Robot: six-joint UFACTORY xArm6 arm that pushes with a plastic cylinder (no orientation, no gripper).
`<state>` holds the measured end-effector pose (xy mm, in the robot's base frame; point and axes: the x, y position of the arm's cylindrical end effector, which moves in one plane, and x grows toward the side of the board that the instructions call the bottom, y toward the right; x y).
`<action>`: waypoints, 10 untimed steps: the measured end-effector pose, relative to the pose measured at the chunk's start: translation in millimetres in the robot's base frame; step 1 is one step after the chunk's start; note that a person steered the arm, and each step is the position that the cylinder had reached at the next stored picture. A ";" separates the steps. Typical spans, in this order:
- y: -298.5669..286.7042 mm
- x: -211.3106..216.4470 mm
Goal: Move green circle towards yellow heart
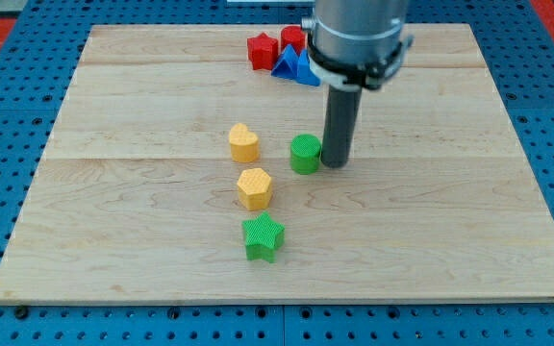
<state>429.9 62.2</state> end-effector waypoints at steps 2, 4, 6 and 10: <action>48.5 -47.5; 58.2 63.7; 8.2 54.3; -19.4 -43.3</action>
<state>386.6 42.8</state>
